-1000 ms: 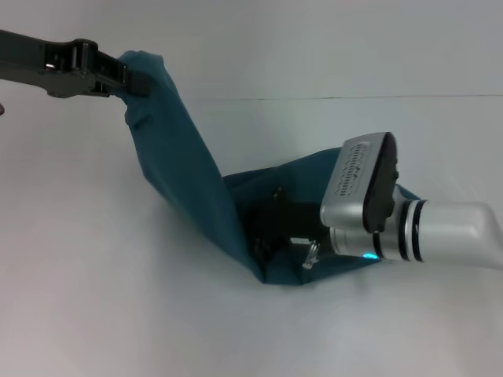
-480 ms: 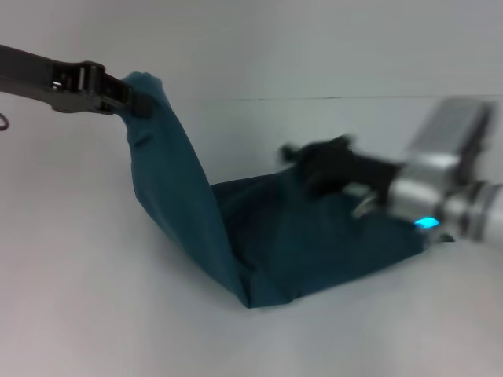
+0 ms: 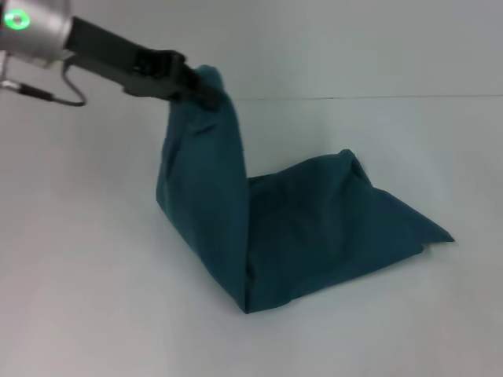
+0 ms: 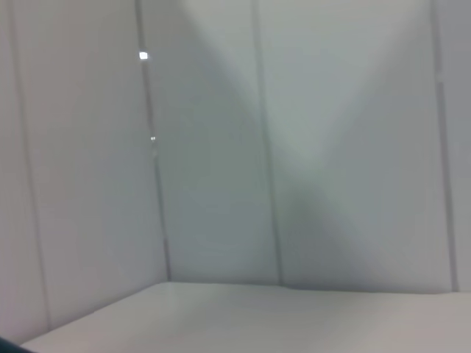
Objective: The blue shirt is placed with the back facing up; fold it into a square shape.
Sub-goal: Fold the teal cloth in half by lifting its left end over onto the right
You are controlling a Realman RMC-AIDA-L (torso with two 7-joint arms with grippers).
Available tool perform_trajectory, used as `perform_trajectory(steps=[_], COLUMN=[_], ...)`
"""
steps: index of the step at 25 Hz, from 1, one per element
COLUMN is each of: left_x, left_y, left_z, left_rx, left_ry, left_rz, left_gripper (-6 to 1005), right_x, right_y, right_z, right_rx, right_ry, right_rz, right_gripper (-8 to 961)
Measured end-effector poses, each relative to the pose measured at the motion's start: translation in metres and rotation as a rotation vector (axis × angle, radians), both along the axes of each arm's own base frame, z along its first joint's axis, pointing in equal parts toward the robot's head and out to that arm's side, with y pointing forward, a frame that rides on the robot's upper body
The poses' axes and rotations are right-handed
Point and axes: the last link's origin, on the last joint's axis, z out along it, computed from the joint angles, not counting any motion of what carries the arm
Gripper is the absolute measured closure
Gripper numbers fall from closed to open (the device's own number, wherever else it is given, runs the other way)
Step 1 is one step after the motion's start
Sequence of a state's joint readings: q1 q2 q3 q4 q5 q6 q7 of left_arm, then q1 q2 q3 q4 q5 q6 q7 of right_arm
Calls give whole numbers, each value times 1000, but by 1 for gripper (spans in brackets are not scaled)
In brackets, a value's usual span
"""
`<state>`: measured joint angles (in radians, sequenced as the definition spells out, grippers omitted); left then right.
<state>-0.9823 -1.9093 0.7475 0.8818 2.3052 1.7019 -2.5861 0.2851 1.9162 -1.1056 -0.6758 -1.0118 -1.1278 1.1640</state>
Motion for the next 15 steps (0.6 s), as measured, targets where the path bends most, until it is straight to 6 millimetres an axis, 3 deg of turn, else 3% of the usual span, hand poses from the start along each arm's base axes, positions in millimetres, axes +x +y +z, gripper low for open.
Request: perform_trajectory(steps=[6,15], left_x=[38,85], left_y=[6,-2], left_z=[-29,-90], left_rx=[-26,-73], left_ry=[29,52], left_rz=[-69,-157], left_gripper=[892,875], right_x=[20,21], right_y=[-21,-28], right_z=[36,38], right_rx=[52,33], right_ry=[24,29], right_rz=[-23,-8], right_gripper=[953,954])
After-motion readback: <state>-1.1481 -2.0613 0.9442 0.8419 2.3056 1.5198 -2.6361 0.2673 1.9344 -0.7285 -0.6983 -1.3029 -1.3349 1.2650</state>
